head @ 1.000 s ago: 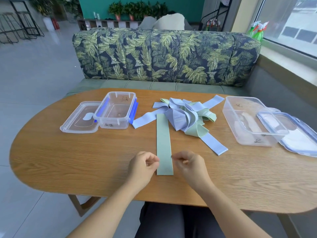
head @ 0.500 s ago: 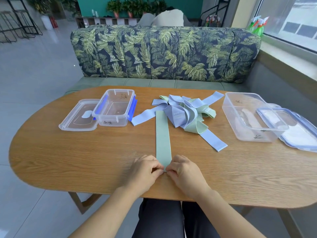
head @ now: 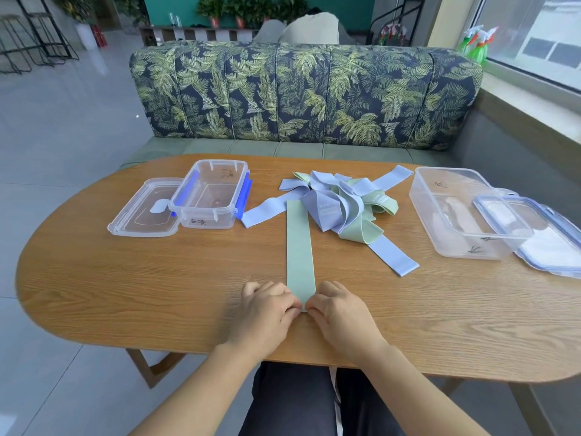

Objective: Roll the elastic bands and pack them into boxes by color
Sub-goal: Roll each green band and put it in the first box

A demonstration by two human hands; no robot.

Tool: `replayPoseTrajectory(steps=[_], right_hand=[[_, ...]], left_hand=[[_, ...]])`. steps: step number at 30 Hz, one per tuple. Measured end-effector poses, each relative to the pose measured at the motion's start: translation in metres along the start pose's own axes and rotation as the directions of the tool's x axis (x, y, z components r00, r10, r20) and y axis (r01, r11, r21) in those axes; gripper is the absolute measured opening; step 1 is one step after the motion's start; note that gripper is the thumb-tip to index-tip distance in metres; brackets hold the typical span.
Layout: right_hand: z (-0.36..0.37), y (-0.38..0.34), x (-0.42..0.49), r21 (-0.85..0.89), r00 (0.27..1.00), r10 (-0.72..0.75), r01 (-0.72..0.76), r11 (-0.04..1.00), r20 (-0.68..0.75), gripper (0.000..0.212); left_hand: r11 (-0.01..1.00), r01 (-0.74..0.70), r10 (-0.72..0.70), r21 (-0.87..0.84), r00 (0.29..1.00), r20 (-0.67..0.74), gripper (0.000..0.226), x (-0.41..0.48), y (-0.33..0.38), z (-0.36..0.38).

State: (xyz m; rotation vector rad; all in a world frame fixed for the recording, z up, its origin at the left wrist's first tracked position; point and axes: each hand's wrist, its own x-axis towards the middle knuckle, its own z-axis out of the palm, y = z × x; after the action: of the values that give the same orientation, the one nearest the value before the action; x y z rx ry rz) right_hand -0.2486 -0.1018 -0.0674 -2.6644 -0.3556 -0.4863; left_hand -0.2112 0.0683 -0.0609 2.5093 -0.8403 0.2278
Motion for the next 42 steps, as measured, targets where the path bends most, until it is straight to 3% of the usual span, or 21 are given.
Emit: replayPoseTrajectory(steps=[2,9,15,27,31,35,42], right_hand=[[0.000,-0.001,-0.002,-0.028,1.000,-0.020,0.020,0.999,-0.004,0.026],[-0.004,-0.007,-0.017,-0.018,0.997,-0.045,0.046,0.999,0.057,0.011],[-0.007,-0.006,-0.013,-0.003,0.990,0.009,-0.009,1.000,0.142,0.013],[-0.020,-0.003,-0.011,0.080,0.952,0.195,-0.219,0.972,0.236,0.017],[-0.027,-0.001,0.003,0.103,0.880,0.269,-0.332,0.938,0.390,0.012],[-0.030,0.000,0.018,0.054,0.781,0.371,-0.456,0.888,0.502,0.024],[-0.034,-0.003,0.034,0.057,0.667,0.472,-0.609,0.791,0.576,0.041]], left_hand=[[1.000,-0.015,0.015,0.028,1.000,-0.003,0.006,-0.003,0.001,0.001],[0.999,-0.016,0.016,0.035,1.000,0.020,0.011,-0.020,0.010,-0.003],[0.996,0.090,-0.088,-0.020,0.994,0.062,0.014,-0.018,0.014,-0.006],[0.941,0.296,-0.227,-0.165,0.912,0.342,0.013,0.000,0.004,-0.017],[0.916,0.353,-0.255,-0.188,0.878,0.406,0.011,0.005,0.000,-0.020],[0.885,0.426,-0.326,-0.188,0.856,0.401,0.010,0.013,0.001,-0.024],[0.903,0.424,-0.412,0.062,0.818,0.402,0.020,0.034,0.013,-0.026]])
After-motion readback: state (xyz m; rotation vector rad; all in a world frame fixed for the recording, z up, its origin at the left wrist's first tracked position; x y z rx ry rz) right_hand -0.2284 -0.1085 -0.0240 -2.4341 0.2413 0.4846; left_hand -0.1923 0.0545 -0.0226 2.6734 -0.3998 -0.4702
